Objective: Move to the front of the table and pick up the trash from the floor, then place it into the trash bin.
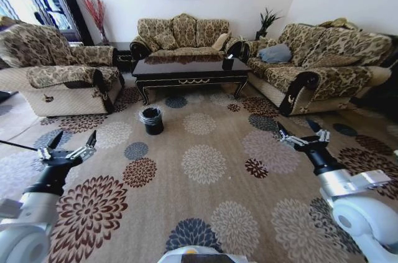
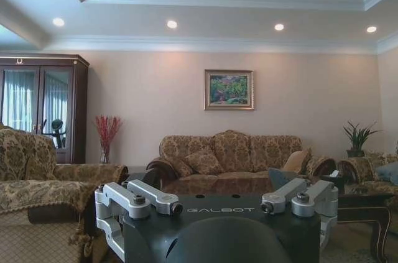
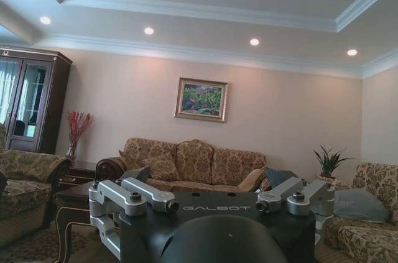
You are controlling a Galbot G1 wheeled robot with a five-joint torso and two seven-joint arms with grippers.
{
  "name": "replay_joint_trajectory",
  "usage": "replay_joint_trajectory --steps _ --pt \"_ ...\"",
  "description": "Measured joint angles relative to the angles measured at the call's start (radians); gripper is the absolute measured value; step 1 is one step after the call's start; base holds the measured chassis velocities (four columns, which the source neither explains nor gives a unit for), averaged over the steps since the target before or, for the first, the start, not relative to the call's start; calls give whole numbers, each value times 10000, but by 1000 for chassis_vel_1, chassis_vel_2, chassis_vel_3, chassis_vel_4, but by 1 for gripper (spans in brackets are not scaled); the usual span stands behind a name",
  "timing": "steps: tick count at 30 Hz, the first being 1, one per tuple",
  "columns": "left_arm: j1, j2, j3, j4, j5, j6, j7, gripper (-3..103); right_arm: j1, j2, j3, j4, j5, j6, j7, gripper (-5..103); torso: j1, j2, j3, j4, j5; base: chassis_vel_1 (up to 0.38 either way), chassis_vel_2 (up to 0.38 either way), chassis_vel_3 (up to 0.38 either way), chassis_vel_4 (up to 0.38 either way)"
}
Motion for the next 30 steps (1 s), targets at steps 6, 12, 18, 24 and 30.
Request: replay_joint_trajectory --steps 6,12,18,24,30 --pt "-12 38 -25 -42 -28 -3 6 100 -110 -44 243 24 -28 47 -81 100 90 229 136 -2 0 0 0 0 0" --pt "-81 98 -59 -84 -82 -3 6 100 -200 -50 442 112 -29 79 -143 100 208 520 312 -1 0 0 0 0 0" --pt "-203 221 -330 -220 -403 52 -4 100 -230 -85 684 221 -23 82 -175 100 324 787 466 -1 0 0 0 0 0" --pt "-278 274 -639 -281 -621 126 -13 100 -229 -241 976 307 117 83 -187 100 439 1051 610 -2 -1 0 0 0 0" --pt "-255 272 -908 -282 -781 160 -14 100 -140 -411 1081 320 222 83 -227 100 531 1259 725 -1 0 0 0 0 0"
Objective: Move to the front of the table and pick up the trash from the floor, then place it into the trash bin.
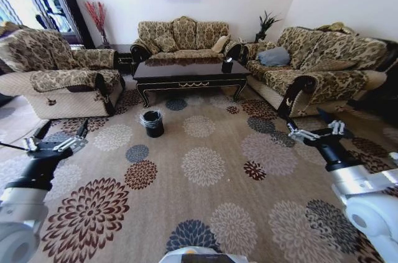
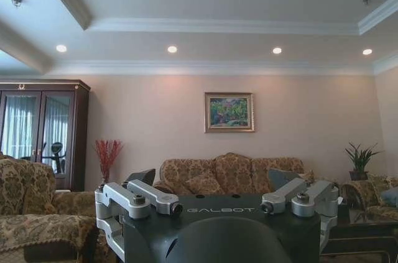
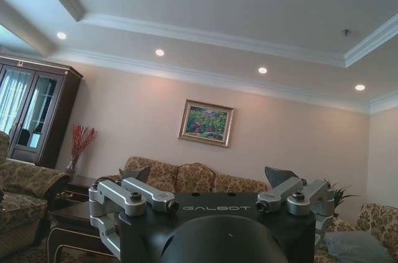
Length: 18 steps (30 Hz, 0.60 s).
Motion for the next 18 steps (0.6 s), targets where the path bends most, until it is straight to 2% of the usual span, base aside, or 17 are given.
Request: replay_joint_trajectory --steps 9,18 --pt "-16 -159 -3 -1 59 50 1 100 57 -186 6 -41 36 -3 -26 100 165 400 236 0 0 0 0 0 0" --pt "66 -592 915 245 709 -9 2 100 70 149 -942 -404 -595 20 -114 100 370 858 489 -1 0 0 0 0 0"
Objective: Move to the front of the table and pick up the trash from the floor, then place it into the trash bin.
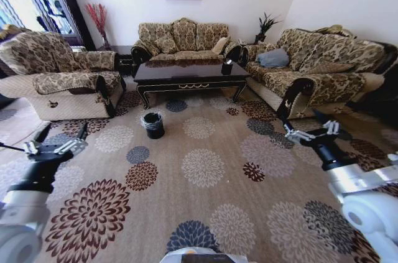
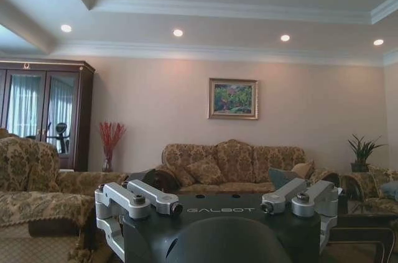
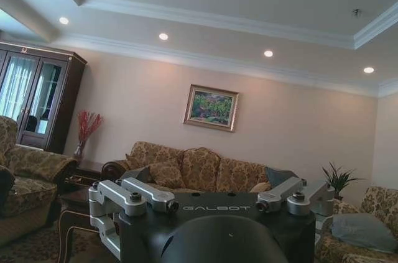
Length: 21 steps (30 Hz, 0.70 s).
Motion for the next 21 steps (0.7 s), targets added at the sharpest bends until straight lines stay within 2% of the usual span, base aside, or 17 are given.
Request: replay_joint_trajectory --steps 7,11,21 --pt "-18 -192 460 729 693 -138 77 100 -15 175 -881 -398 -482 59 -54 100 128 294 168 0 -1 0 0 0 0" --pt "-17 -391 864 1545 1157 -338 141 100 10 396 -1669 -1015 -1108 229 -168 100 227 526 301 2 -1 0 0 0 0" --pt "-156 -472 1281 2096 1031 -375 154 100 -41 649 -2103 -1568 -1514 404 -336 100 429 982 552 0 -1 0 0 0 0"
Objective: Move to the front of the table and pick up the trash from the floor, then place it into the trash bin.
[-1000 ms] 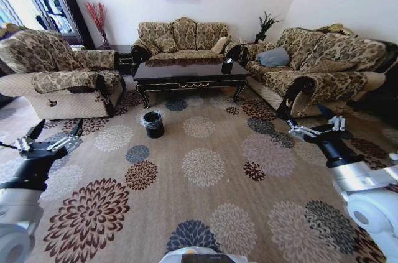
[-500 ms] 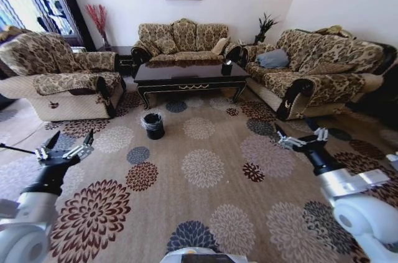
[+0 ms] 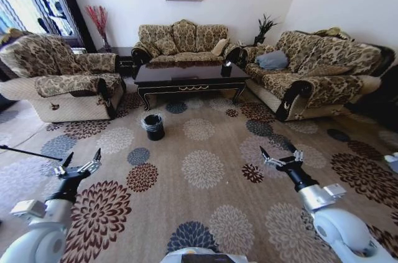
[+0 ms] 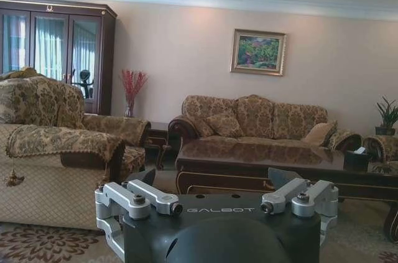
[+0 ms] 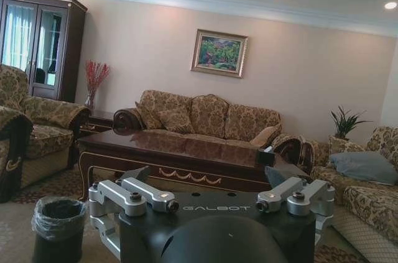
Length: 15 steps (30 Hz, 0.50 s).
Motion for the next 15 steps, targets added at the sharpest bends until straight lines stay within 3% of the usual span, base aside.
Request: replay_joint_trajectory --steps 15 --pt "-132 100 85 114 17 16 6 100 115 -27 42 -101 7 41 -26 100 317 709 394 0 1 0 0 0 0"
